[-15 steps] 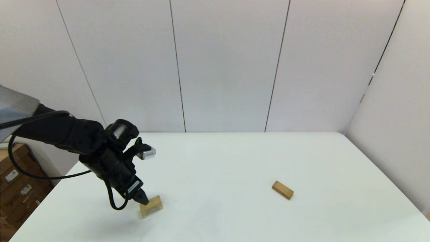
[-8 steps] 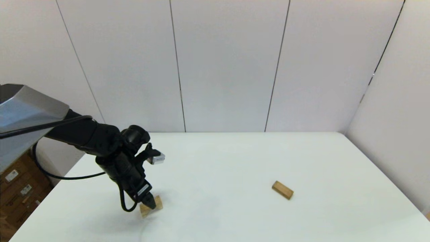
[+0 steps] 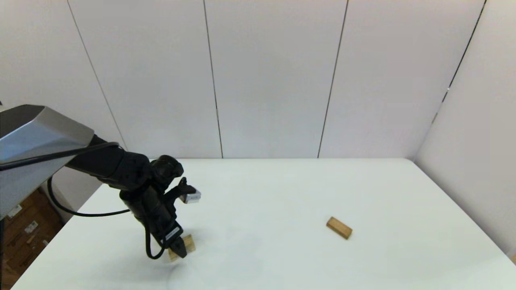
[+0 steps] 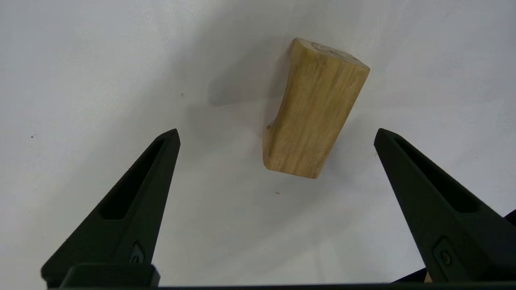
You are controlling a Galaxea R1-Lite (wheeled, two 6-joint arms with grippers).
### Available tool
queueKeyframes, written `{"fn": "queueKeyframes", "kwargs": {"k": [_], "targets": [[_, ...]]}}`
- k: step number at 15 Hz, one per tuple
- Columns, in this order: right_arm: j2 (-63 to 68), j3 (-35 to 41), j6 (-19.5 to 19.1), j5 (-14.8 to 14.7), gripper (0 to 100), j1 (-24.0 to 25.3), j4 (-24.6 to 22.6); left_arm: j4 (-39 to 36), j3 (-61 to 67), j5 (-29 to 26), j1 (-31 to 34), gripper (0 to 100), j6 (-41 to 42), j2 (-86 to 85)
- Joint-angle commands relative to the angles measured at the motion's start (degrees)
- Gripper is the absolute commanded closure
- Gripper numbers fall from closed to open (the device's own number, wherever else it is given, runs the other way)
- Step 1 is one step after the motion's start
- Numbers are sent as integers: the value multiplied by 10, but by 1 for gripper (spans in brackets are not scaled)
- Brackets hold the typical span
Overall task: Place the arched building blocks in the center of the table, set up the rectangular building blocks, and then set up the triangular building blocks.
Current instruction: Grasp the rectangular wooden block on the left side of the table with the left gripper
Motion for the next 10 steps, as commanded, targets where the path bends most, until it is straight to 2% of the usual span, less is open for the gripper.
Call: {"fn": "queueKeyframes", "kwargs": {"k": [1,6,7,10], "targets": [[0,0,-1,0,0,0,0,-1,-2,0,-5,0,2,14],[0,0,-1,0,0,0,0,-1,-16,1,-19,0,2,26],[0,0,-1,0,0,0,0,-2,-16,1,-23,100,2,29],[0,0,-1,0,0,0,0,-3,-17,1,-25,100,3,35]]}}
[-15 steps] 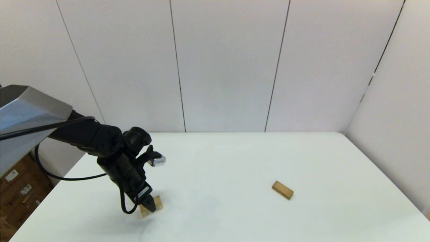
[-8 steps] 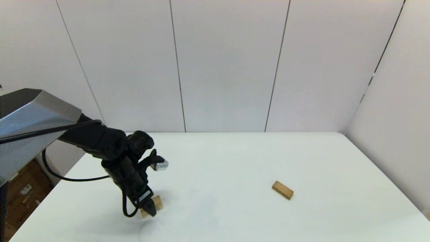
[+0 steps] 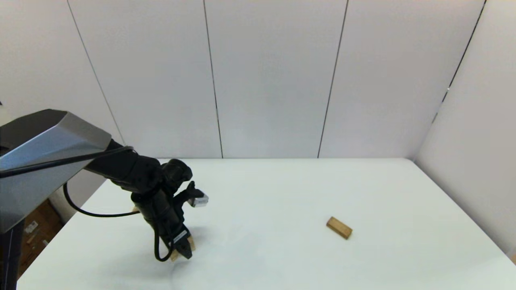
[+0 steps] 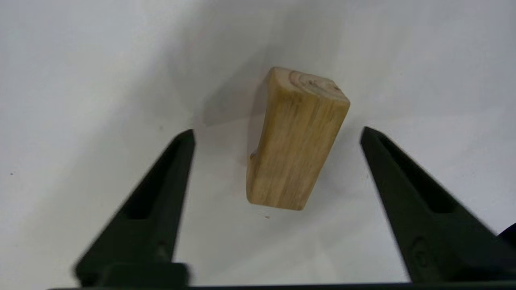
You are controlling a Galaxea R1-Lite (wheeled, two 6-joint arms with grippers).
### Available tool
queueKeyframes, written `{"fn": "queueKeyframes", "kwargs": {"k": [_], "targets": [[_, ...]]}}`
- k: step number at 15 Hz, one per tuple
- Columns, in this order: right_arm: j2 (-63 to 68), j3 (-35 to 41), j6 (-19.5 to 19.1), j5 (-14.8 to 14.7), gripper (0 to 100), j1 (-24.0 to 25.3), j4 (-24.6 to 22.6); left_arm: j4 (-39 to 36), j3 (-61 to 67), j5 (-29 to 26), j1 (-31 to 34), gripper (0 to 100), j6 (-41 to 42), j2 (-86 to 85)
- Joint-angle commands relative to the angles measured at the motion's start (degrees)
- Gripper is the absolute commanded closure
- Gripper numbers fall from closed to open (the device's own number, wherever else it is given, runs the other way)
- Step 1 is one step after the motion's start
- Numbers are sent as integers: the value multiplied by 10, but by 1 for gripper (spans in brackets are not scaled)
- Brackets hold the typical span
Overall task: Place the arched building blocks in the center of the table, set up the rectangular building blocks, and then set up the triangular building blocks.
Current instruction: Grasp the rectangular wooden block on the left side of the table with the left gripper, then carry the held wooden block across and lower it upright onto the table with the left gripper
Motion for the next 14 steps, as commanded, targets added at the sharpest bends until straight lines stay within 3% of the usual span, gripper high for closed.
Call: {"fn": "queueKeyframes", "kwargs": {"k": [1,8,14], "targets": [[0,0,-1,0,0,0,0,1,-2,1,-3,100,2,12],[0,0,-1,0,0,0,0,1,-11,-1,-4,100,3,11],[0,0,-1,0,0,0,0,11,-71,-5,-49,100,13,13]]}}
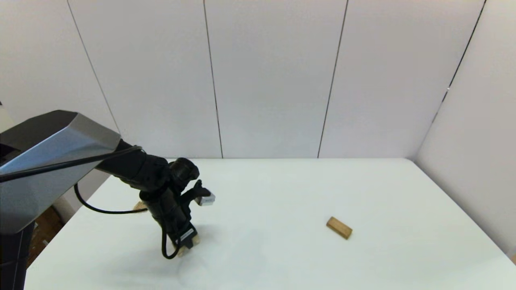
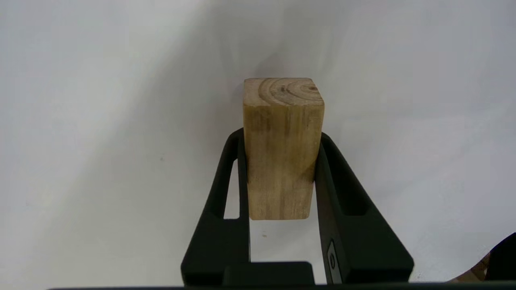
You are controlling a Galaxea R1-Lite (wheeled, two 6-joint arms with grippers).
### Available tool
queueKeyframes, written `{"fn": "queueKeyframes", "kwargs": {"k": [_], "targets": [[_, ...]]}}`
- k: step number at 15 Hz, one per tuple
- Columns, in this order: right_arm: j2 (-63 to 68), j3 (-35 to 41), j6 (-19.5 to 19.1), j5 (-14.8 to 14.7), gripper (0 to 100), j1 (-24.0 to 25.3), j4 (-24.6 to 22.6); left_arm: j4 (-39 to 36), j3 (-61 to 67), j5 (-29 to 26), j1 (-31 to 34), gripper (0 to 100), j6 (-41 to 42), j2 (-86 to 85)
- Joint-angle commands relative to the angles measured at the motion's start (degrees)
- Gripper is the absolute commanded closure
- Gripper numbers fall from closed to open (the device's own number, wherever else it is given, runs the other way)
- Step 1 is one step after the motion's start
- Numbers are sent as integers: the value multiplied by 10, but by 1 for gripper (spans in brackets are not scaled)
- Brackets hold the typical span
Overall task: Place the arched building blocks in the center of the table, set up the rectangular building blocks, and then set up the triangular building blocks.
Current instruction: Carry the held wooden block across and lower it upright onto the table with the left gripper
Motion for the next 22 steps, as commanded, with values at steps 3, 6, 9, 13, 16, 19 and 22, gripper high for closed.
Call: {"fn": "queueKeyframes", "kwargs": {"k": [3,6,9,13,16,19,22], "targets": [[0,0,0,0,0,0,0,84,-121,-14,-57,100,40,25],[0,0,0,0,0,0,0,169,-224,-20,-90,100,48,52],[0,0,0,0,0,0,0,226,-299,-20,-109,100,79,87],[0,0,0,0,0,0,0,239,-359,-34,-140,100,128,126],[0,0,0,0,0,0,0,255,-416,-46,-175,100,148,153],[0,0,0,0,0,0,0,229,-418,-47,-211,100,167,167],[0,0,0,0,0,0,0,229,-418,-47,-230,100,172,174]]}}
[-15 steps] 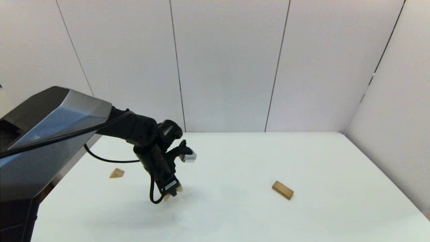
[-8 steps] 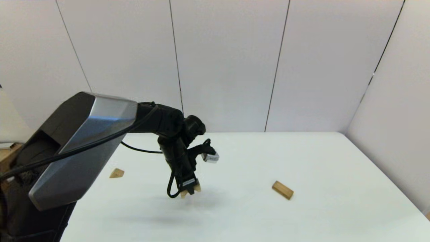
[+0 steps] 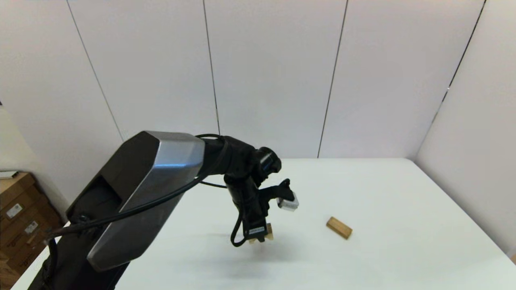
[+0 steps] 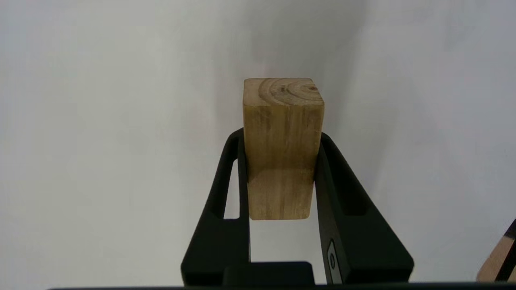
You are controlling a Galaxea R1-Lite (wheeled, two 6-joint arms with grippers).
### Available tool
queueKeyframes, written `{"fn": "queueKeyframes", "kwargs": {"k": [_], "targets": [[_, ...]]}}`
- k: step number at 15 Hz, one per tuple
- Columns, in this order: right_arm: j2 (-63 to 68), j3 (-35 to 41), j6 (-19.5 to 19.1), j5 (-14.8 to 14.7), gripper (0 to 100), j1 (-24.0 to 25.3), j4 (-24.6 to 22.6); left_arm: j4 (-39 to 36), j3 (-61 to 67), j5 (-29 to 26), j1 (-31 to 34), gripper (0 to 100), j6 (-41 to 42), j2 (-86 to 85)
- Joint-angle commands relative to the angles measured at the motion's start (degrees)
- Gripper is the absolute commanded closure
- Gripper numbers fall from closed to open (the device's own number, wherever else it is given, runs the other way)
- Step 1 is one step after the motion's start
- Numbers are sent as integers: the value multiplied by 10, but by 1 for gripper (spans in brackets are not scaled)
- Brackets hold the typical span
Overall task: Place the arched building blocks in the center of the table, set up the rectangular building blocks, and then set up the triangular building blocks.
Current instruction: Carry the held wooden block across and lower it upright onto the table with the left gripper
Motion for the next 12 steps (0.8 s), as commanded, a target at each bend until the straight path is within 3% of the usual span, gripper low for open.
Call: {"fn": "queueKeyframes", "kwargs": {"k": [1,12], "targets": [[0,0,1,0,0,0,0,4,-2,-1,-24,100,6,15],[0,0,0,0,0,0,0,-4,-2,1,-31,100,53,17]]}}
